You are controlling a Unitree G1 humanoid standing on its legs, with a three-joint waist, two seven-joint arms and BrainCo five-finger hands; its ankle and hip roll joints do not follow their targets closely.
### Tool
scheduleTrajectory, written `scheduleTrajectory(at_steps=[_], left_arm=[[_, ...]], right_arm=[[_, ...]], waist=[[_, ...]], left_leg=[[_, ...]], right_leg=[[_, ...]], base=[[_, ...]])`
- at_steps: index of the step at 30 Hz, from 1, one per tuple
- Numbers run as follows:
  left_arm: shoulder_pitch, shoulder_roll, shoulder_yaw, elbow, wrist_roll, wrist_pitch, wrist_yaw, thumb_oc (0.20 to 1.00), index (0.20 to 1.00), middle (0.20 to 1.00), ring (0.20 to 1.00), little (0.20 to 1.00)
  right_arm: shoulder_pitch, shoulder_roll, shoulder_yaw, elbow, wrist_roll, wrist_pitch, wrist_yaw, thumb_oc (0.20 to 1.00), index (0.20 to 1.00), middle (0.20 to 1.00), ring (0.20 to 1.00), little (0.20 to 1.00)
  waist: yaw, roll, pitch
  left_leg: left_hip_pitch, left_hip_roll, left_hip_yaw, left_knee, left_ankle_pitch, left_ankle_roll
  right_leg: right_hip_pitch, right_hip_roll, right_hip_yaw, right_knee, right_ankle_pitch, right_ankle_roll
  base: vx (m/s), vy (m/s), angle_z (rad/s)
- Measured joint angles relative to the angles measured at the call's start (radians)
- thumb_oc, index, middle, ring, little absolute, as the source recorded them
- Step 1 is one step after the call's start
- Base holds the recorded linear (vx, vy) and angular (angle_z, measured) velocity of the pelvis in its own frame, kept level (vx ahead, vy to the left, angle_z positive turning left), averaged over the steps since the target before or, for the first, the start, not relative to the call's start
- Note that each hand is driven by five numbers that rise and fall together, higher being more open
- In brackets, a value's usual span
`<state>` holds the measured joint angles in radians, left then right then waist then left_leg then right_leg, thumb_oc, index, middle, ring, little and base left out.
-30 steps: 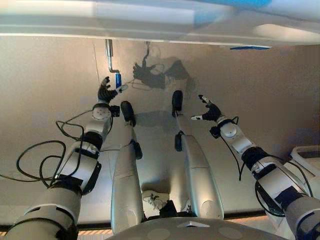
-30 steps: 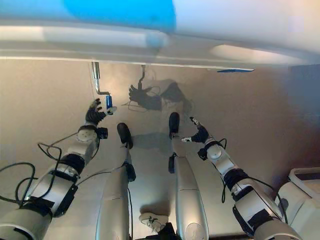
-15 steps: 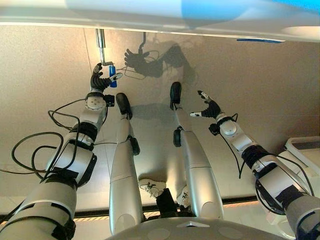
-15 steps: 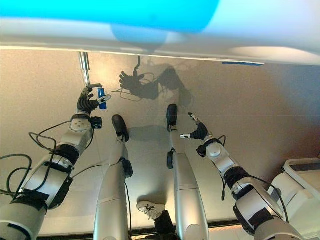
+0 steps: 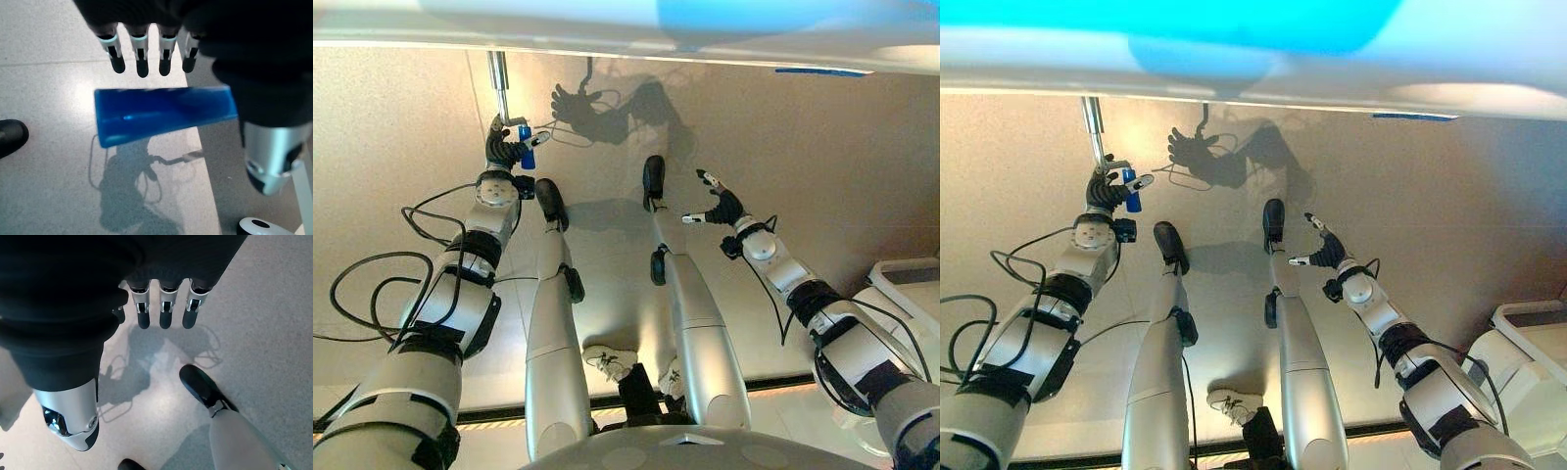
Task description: Raise the hospital bed
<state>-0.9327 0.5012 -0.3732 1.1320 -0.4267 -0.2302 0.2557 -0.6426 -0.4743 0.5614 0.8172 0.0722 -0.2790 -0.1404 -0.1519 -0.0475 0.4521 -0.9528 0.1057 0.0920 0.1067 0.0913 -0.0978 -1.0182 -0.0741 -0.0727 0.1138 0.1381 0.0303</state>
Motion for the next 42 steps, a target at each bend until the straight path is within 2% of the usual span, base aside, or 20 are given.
scheduleTrajectory(at_steps=[9,14,42], left_arm=[[-0.053,0.001,-0.038,0.035,-0.006,0.011,-0.023,1.0,1.0,1.0,1.0,1.0],[-0.078,0.005,-0.038,0.072,-0.029,0.031,-0.047,1.0,1.0,1.0,1.0,1.0],[-0.092,0.005,-0.037,0.175,-0.041,0.09,-0.107,1.0,1.0,1.0,1.0,1.0]], right_arm=[[-0.013,-0.017,0.015,-0.016,0.0,0.0,0.002,1.0,1.0,1.0,1.0,1.0],[-0.026,-0.017,0.029,-0.025,0.0,0.0,0.003,1.0,1.0,1.0,1.0,1.0],[-0.043,-0.019,0.032,-0.06,0.01,0.0,0.024,1.0,1.0,1.0,1.0,1.0]], waist=[[-0.007,0.0,0.0],[-0.028,-0.001,0.0],[-0.028,-0.001,0.0]], left_leg=[[-0.004,0.002,-0.001,0.006,0.0,0.0],[-0.012,0.002,-0.003,0.008,0.0,-0.001],[-0.023,0.004,-0.011,0.01,0.0,-0.001]], right_leg=[[0.0,0.002,-0.001,0.001,0.003,-0.003],[-0.006,0.003,-0.002,0.001,0.003,-0.003],[-0.011,0.005,-0.004,-0.001,0.003,-0.003]], base=[[0.0,0.0,0.0],[0.0,0.0,0.0],[0.0,0.0,0.0]])
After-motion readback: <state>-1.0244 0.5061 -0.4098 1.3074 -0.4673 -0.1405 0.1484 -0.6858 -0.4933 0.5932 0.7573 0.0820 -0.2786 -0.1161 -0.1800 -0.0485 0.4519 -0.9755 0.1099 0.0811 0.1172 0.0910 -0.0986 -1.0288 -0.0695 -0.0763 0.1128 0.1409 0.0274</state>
